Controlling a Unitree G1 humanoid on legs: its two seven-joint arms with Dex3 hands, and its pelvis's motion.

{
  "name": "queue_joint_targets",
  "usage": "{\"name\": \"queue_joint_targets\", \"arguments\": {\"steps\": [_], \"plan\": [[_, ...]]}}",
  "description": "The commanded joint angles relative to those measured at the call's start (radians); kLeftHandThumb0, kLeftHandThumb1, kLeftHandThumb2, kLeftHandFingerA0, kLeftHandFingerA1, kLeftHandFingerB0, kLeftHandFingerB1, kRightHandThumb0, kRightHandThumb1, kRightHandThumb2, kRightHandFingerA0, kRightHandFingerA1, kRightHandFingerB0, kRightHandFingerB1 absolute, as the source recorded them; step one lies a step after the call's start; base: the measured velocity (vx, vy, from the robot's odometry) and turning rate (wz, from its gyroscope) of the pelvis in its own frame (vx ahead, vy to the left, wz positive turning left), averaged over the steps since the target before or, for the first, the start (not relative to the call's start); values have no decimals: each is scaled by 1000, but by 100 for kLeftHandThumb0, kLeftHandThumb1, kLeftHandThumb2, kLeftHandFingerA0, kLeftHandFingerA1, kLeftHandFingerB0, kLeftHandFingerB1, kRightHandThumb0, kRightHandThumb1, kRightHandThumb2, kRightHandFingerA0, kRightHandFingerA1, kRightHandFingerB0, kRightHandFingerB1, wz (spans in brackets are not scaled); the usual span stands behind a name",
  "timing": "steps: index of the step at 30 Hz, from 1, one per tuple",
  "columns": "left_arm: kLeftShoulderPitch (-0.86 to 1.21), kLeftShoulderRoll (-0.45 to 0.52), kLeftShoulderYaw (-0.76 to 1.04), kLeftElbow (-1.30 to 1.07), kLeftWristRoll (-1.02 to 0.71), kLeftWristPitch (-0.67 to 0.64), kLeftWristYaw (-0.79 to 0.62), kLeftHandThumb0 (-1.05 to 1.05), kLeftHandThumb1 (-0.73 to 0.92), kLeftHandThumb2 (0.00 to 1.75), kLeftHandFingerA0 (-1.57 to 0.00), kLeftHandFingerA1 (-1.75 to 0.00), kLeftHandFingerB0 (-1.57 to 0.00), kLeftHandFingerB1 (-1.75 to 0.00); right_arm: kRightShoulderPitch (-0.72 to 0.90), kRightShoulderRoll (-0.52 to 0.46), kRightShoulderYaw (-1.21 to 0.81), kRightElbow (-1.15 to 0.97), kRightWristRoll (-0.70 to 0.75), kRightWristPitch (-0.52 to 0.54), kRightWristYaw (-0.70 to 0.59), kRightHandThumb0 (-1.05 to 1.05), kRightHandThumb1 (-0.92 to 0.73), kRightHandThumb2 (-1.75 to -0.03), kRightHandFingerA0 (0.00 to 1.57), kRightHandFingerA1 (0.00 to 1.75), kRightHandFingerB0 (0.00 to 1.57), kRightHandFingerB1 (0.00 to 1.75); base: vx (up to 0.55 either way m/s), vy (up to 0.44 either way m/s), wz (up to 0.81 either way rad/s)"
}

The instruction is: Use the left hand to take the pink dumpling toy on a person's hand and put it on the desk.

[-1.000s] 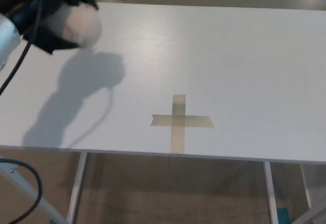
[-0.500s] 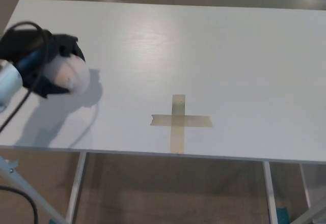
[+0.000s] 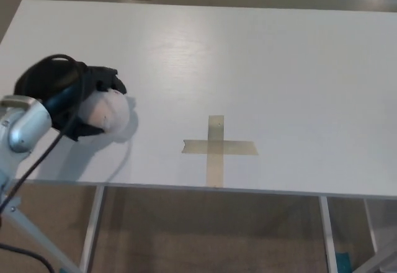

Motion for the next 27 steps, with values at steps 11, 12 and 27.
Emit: {"name": "queue_joint_targets", "arguments": {"steps": [11,12,27], "plan": [[22,5,12,-118,-59,215,-285,-91,47,61,0,0,0,-10,5,-8,-5,4,-2,4,9,-44,-61,-91,34,51,27,47,0,0,0],[22,5,12,-118,-59,215,-285,-91,47,61,0,0,0,-10,5,-8,-5,4,-2,4,9,-44,-61,-91,34,51,27,47,0,0,0],[7,70,155,-426,-183,316,-450,-96,47,67,0,0,0,-5,2,-8,-1,3,-6,6,7,-44,-61,-91,33,51,27,47,0,0,0]]}}
